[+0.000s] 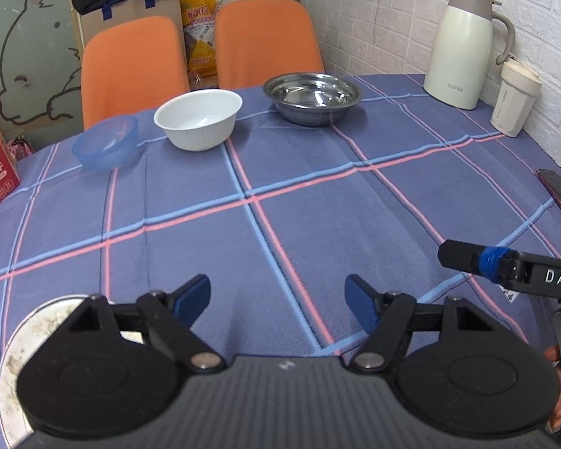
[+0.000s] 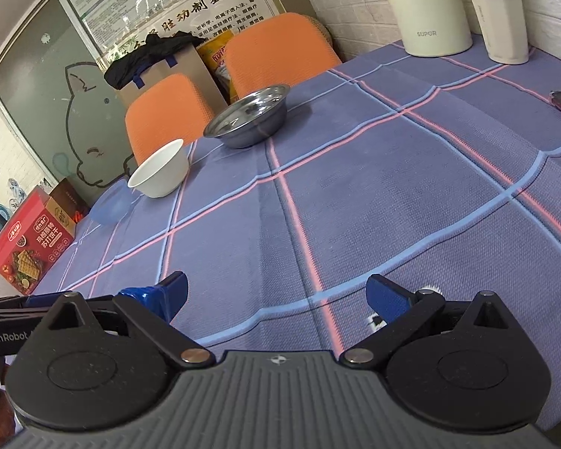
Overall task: Organize plates and bowls
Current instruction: 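Move the left tool to the stainless steel bowl, then grasp the steel bowl rim with the left tool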
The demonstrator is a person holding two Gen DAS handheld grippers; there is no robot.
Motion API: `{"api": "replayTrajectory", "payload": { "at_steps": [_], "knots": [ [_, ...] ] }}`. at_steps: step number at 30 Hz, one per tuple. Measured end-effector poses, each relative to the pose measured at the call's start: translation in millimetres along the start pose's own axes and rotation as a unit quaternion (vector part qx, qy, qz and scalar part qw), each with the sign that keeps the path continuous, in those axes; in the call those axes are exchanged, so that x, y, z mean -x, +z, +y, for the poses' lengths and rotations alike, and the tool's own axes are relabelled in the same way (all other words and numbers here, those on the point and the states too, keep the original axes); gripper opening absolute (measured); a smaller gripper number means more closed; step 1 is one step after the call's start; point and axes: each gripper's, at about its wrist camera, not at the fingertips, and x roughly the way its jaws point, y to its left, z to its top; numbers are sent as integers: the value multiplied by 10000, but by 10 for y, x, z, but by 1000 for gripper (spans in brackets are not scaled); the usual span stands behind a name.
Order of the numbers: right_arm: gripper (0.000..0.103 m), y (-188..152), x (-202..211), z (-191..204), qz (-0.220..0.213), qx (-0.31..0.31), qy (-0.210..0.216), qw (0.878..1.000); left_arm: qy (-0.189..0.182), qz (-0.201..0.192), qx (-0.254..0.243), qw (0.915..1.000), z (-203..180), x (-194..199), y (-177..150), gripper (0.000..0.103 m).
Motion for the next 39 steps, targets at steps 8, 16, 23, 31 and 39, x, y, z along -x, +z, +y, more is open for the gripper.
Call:
{"api": "replayTrajectory", "payload": {
  "at_steps": [8,16,23,31,39],
  "knots": [
    [90,257,-215,76,365,323,384,9981,26,178,-102,9998,42,-233,233,72],
    [89,914,-521,146,122,1037,54,9945,-337,-423,-92,9985,195,-437,1187,72],
    [89,1456,-933,155,85,1263,-114,9919,-457,-306,-182,9983,193,-1144,1972,72],
    [89,1800,-1569,172,312,1417,-377,9887,-233,-37,-138,9996,155,-2007,2416,72],
    [89,1865,-2032,168,639,1530,-562,9846,-252,163,-117,9995,155,-2428,2516,71]
  ]
}}
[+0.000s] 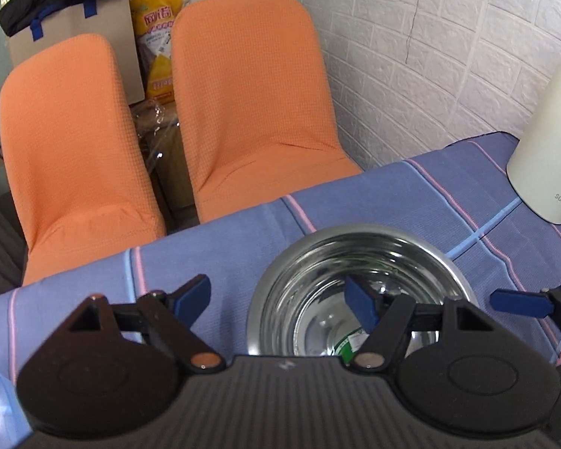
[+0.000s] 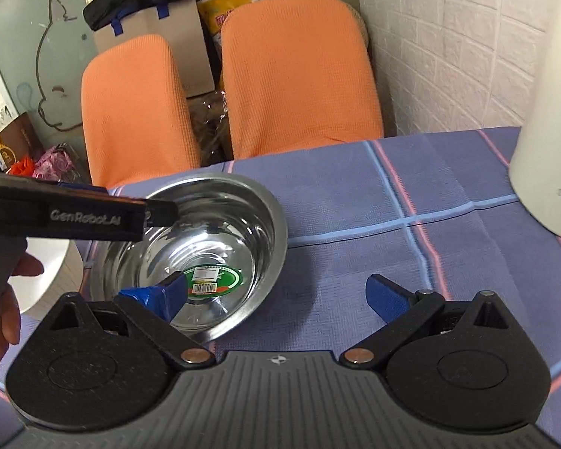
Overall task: Organize plates and bowls
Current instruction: 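Grasp the steel bowl rim with the left tool, then lift the steel bowl with the left tool and carry it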
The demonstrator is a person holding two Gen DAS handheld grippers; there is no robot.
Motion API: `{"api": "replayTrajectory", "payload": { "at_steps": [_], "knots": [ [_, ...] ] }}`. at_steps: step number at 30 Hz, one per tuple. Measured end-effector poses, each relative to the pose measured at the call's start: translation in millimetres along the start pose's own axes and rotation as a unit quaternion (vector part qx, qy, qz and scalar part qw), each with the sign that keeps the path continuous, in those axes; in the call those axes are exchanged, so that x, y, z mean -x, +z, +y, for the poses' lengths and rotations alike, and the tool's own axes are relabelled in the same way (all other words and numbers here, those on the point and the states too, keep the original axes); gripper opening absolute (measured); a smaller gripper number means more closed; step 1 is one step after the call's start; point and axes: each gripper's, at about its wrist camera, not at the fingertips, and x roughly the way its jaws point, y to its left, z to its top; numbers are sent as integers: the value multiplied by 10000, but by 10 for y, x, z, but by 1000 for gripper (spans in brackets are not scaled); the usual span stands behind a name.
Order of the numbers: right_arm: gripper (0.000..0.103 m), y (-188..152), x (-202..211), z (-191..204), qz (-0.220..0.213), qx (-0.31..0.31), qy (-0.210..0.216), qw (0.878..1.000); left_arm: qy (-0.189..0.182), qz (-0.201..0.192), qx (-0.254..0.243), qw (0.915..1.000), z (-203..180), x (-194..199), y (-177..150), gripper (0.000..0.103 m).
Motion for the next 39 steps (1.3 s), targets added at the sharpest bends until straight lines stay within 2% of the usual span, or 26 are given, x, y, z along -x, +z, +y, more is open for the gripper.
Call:
{"api": "replayTrajectory", "payload": {
  "at_steps": [4,6,7,8,10,17,23,26,30,39],
  "knots": [
    [89,-62,-91,69,131,193,105,9997,-15,103,-96,9999,-25,-103,24,70],
    [89,-75,-108,94,131,226,191,9995,-160,183,-176,9995,-40,-143,45,68],
    [89,-76,-106,103,115,249,214,9994,-329,272,-233,9988,-45,-166,52,54],
    [89,-72,-101,117,106,295,230,9992,-427,378,-283,9980,-53,-191,55,44],
    [89,-81,-94,144,92,406,260,9988,-582,531,-319,9964,-39,-228,32,40],
    [88,-116,-49,266,299,669,691,9949,-728,719,-481,9936,-80,-197,-57,40],
    [90,-163,118,227,557,271,991,9932,-857,938,-557,9903,-123,-50,-163,40],
    [90,-239,256,278,664,210,946,9931,-875,985,-523,9899,-176,100,-271,39],
    [90,-383,488,336,768,-23,986,9922,-894,1026,-519,9893,-237,380,-485,38],
    [91,-1035,1107,630,956,-31,1055,9898,-833,1122,-521,9888,-321,1086,-1222,37]
  ]
}}
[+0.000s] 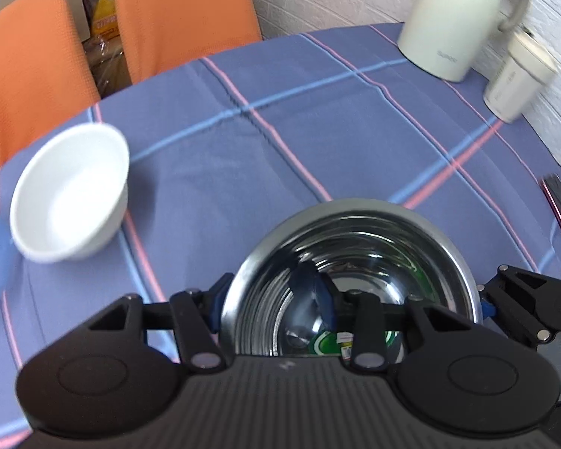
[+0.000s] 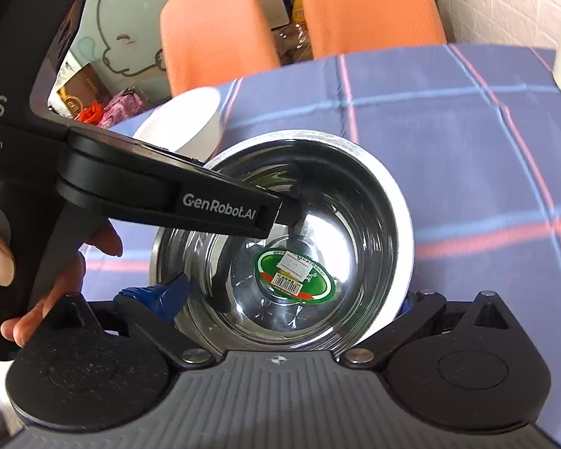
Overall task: Organize plates and bowls
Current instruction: 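Lift the steel bowl with the left tool and carry it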
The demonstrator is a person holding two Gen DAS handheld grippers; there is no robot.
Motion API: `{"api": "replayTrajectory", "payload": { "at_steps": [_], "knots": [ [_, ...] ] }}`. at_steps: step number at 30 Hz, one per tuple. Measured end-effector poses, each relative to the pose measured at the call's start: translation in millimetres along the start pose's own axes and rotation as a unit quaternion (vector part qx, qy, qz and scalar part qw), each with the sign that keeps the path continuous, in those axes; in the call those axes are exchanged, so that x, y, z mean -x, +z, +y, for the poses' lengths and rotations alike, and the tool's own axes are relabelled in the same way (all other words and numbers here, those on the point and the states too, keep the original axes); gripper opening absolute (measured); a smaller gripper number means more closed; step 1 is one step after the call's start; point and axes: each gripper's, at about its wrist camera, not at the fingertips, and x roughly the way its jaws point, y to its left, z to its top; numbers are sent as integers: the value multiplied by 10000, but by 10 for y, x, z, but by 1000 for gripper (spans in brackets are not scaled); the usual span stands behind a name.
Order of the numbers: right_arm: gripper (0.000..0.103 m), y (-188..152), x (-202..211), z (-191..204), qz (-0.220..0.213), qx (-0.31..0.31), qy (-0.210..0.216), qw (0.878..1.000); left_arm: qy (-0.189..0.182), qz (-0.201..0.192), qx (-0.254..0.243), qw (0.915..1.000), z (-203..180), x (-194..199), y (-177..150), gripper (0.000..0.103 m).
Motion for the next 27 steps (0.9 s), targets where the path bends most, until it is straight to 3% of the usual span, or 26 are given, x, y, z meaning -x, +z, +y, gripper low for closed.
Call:
{"api": "replayTrajectory", "payload": {
  "at_steps": [9,18,19,20,21,27],
  "knots": [
    [91,-681,275,393,53,12,131,9999,85,-50,-29,9999,-161,353,-804,37],
    [91,-810,194,455,84,-80,40,9999,-71,-140,123,9998,-175,295,-919,39],
    [91,-794,172,451,66,-86,43,9999,-82,-175,163,9997,-160,292,-920,45],
    [90,-777,141,445,44,-90,61,9999,-46,-227,216,9995,-142,299,-927,63],
    [89,-778,136,434,25,-93,77,9999,-9,-327,279,9991,-120,323,-942,67],
    [89,-882,407,278,-337,-301,-189,9988,183,-915,349,9950,-12,649,-1032,70]
  ]
}}
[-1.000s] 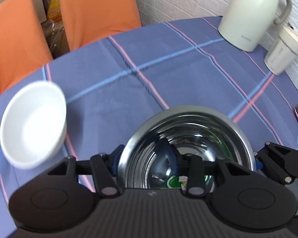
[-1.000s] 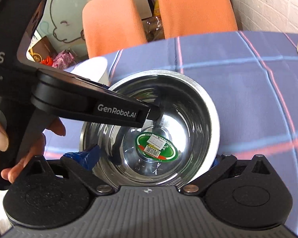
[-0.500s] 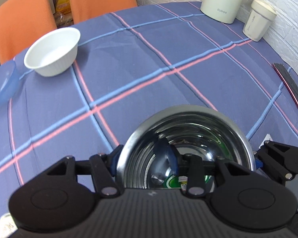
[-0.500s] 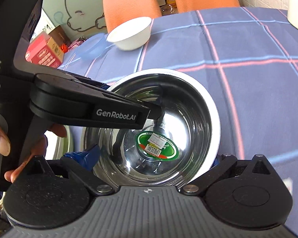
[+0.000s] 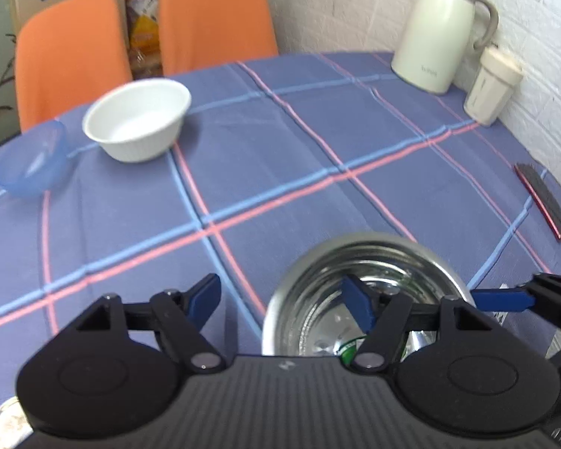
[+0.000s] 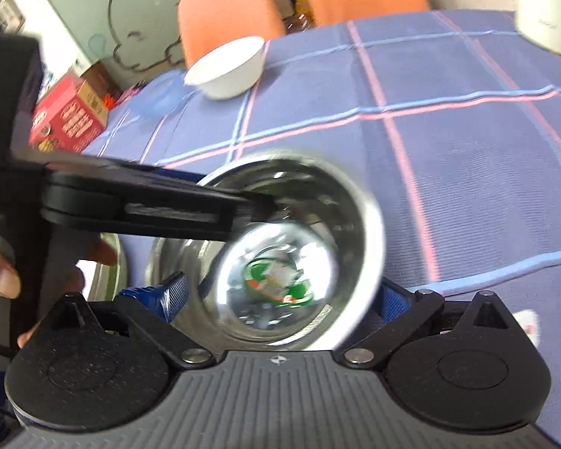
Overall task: Organize plates and bowls
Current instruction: 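Lift the steel bowl with the left tool and carry it, then lower the steel bowl onto the tablecloth and open the left tool, then move the left tool to the white ceramic bowl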
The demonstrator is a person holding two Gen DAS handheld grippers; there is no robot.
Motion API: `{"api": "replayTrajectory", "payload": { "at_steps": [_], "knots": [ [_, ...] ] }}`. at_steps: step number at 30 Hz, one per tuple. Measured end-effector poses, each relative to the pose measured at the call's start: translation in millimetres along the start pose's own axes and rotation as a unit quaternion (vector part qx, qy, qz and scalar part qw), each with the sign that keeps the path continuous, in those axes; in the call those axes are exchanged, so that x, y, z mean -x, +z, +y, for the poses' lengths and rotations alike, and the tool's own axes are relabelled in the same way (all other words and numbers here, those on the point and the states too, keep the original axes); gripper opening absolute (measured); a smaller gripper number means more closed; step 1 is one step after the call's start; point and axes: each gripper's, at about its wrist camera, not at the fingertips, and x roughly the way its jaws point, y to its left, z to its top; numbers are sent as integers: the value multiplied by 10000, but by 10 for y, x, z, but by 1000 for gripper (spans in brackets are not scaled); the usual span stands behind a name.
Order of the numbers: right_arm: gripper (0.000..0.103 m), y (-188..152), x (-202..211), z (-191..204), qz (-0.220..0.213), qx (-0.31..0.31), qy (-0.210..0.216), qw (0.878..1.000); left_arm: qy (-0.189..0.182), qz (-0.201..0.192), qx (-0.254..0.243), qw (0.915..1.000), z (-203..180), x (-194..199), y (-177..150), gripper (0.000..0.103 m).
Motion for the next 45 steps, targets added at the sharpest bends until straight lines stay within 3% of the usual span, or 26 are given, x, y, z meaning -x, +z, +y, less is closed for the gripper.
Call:
{"api": "replayTrajectory", "payload": {
  "at_steps": [6,8,9,10,16,24,27,29,35,38,41,45],
  "knots": [
    [89,-240,459,-301,-893,-493,-227,9945,790,-699,26,9944,-26,442,-179,76],
    [89,-369,519,-384,-1054,-724,-307,9913,885,-843,110,9924,-29,545,-263,86],
    [89,-443,542,-418,-1117,-871,-315,9894,917,-926,139,9914,-38,602,-300,101],
    [89,-512,553,-450,-1163,-1005,-303,9877,946,-1034,127,9900,-50,653,-342,102],
    [89,-673,574,-522,-1250,-1414,-231,9818,960,-1317,-75,9866,-104,887,-468,102],
    [89,-449,645,-408,-1372,-1406,-230,9802,922,-1396,-53,9859,22,960,-456,102],
    [89,-236,610,-273,-1404,-1036,61,9846,1024,-1321,44,9859,172,899,-433,102],
    [89,-72,580,-135,-1432,-643,39,9876,1089,-1242,128,9862,295,855,-430,102],
    [89,262,387,151,-1550,220,318,9872,1333,-1059,379,9847,669,742,-432,102],
    [89,385,142,236,-1102,538,513,9911,1406,-959,412,9845,854,696,-411,102],
    [89,490,-90,338,-604,1015,410,9922,1461,-964,435,9836,1063,698,-293,102],
    [89,750,-264,421,-450,1429,151,9886,1525,-1302,379,9790,1289,754,118,102]
  ]
}}
